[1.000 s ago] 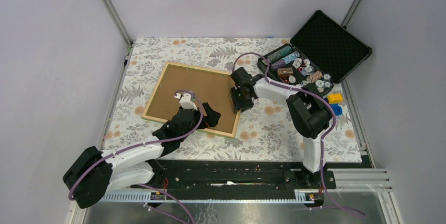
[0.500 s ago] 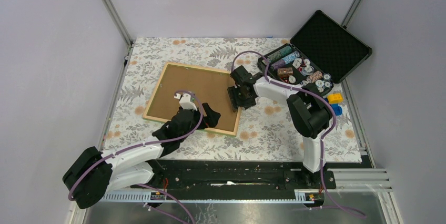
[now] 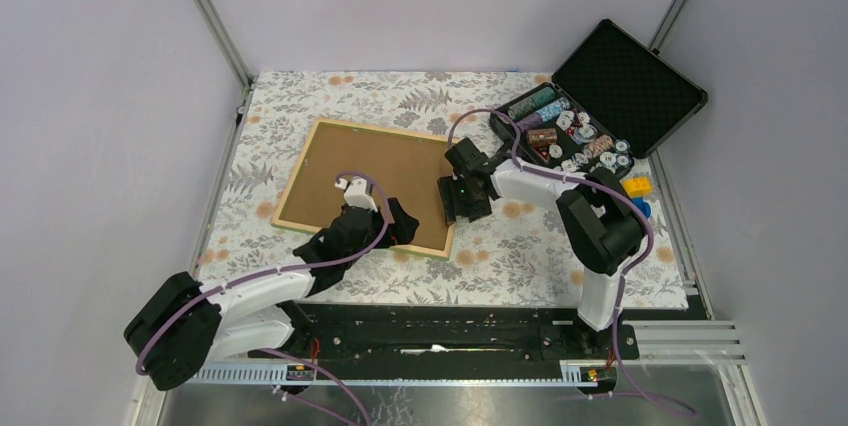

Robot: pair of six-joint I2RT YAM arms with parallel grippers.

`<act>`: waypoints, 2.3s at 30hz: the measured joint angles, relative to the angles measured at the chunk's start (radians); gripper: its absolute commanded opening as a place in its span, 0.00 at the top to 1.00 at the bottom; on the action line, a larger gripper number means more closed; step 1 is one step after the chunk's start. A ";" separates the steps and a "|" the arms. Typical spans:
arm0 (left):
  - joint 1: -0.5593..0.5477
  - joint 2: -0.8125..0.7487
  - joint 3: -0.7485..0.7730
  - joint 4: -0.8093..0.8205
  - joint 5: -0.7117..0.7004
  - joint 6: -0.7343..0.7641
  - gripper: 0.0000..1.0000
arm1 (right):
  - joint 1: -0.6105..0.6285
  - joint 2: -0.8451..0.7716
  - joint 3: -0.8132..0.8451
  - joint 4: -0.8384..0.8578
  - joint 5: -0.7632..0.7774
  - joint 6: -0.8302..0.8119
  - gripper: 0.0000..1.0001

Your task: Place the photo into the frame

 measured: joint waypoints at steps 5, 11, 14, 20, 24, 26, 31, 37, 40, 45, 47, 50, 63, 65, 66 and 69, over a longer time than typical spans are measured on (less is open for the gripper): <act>0.000 0.032 0.027 -0.035 0.004 -0.002 0.01 | 0.014 -0.006 -0.021 0.042 -0.025 -0.019 0.60; 0.000 0.056 0.106 -0.129 0.005 0.000 0.01 | 0.018 -0.007 -0.015 0.048 -0.014 -0.079 0.69; 0.003 0.058 0.171 -0.208 -0.003 0.006 0.01 | 0.010 0.006 0.008 0.037 0.006 -0.137 0.67; 0.030 0.061 0.230 -0.243 0.009 0.016 0.01 | -0.035 0.053 0.082 0.048 0.040 -0.341 0.60; 0.075 0.121 0.230 -0.206 0.088 0.029 0.01 | -0.071 0.097 0.150 0.047 0.051 -0.504 0.35; 0.095 0.177 0.230 -0.168 0.145 0.044 0.01 | -0.084 0.119 0.183 0.048 0.084 -0.556 0.23; 0.098 0.259 0.227 -0.063 0.248 0.077 0.01 | -0.097 0.175 0.319 0.013 0.224 -0.566 0.01; 0.099 0.239 0.185 0.045 0.297 0.106 0.01 | -0.097 0.061 0.267 -0.029 0.316 -0.286 0.00; 0.100 0.207 0.147 0.087 0.317 0.111 0.01 | -0.097 -0.088 0.120 -0.044 0.280 -0.108 0.00; 0.100 0.137 0.066 0.169 0.346 0.113 0.01 | -0.089 -0.238 -0.050 0.027 0.144 0.248 0.00; 0.100 0.087 0.024 0.195 0.346 0.112 0.01 | -0.074 -0.249 -0.101 0.056 0.113 0.386 0.00; 0.100 -0.011 -0.054 0.247 0.337 0.104 0.01 | -0.032 -0.246 -0.172 0.092 0.068 0.621 0.06; 0.100 -0.283 -0.224 0.348 0.239 0.063 0.01 | -0.004 -0.158 -0.320 0.283 -0.050 1.228 0.36; 0.100 -0.283 -0.224 0.351 0.238 0.059 0.01 | -0.004 -0.140 -0.317 0.304 -0.055 1.270 0.40; 0.100 -0.283 -0.224 0.352 0.238 0.056 0.01 | -0.004 -0.136 -0.317 0.310 -0.059 1.294 0.42; 0.100 -0.283 -0.224 0.353 0.237 0.055 0.01 | -0.004 -0.134 -0.333 0.329 -0.059 1.357 0.45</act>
